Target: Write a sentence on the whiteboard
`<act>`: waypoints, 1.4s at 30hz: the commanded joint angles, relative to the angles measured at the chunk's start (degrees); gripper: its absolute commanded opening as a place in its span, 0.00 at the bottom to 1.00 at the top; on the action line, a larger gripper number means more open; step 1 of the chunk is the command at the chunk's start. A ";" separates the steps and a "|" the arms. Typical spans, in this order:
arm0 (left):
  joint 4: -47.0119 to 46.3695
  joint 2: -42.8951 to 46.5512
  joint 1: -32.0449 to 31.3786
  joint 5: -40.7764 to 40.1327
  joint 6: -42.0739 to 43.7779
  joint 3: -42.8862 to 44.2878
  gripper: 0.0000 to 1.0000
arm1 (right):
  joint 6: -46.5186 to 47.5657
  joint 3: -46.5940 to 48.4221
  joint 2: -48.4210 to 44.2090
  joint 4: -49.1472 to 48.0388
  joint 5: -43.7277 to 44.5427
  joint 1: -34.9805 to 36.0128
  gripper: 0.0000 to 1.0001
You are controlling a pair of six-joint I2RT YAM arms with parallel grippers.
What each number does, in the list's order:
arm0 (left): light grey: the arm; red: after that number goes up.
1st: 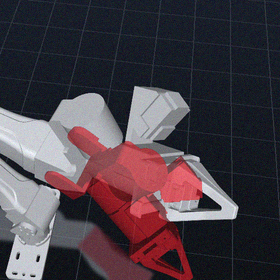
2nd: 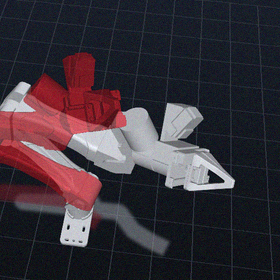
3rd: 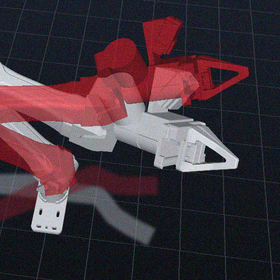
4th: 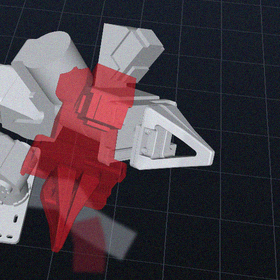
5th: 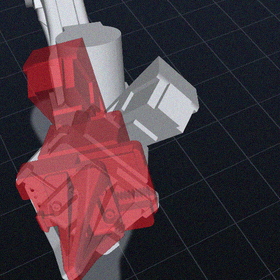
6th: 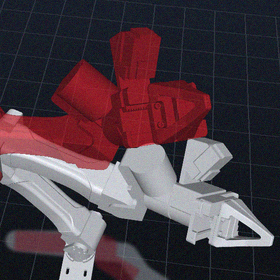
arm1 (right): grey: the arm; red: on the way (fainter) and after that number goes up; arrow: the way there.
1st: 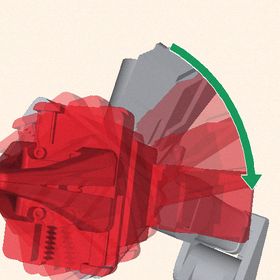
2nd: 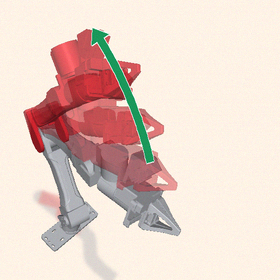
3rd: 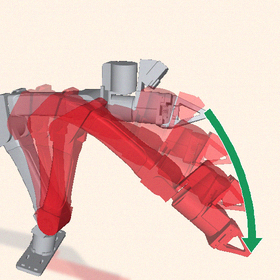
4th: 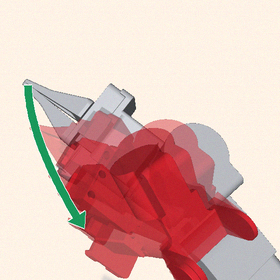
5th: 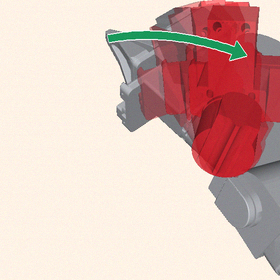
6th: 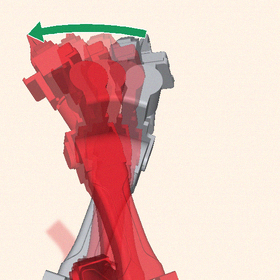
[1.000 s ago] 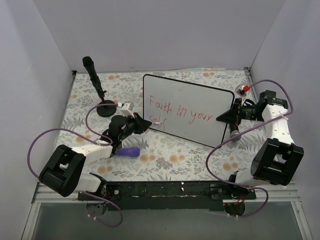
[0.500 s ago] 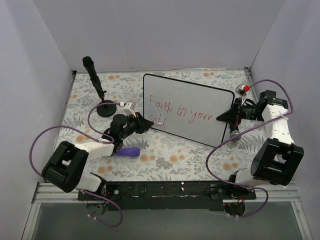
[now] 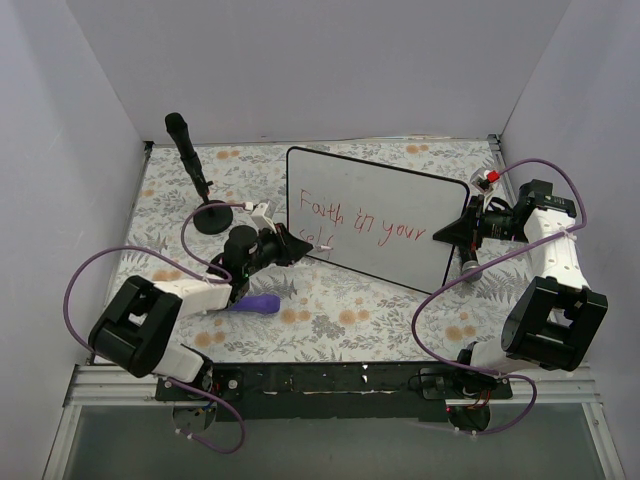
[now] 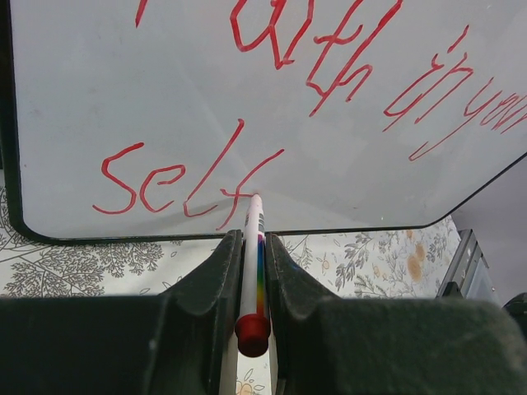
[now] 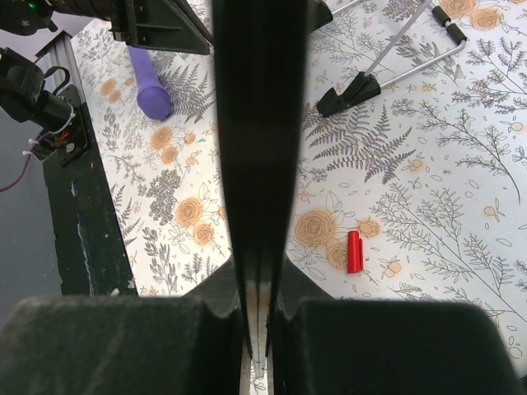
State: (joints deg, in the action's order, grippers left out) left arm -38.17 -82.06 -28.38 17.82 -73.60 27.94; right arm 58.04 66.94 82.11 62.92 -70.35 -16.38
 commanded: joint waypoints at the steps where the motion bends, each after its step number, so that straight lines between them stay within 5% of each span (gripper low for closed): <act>1: -1.82 4.36 -0.18 0.54 0.65 0.27 0.00 | 1.37 0.30 -1.86 1.07 3.02 0.65 0.01; 17: 3.71 24.75 0.26 1.51 -1.37 -7.64 0.00 | 1.02 -0.23 -2.47 0.72 2.85 0.65 0.01; 42: -0.58 24.50 -13.28 -10.34 -1.45 -9.31 0.00 | 0.05 -1.46 -2.83 -0.60 2.41 0.74 0.01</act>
State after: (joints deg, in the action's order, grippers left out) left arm -36.12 -56.90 -40.03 11.44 -75.02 19.11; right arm 57.14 65.80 80.97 62.50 -70.37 -16.36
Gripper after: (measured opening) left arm 0.109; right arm 0.099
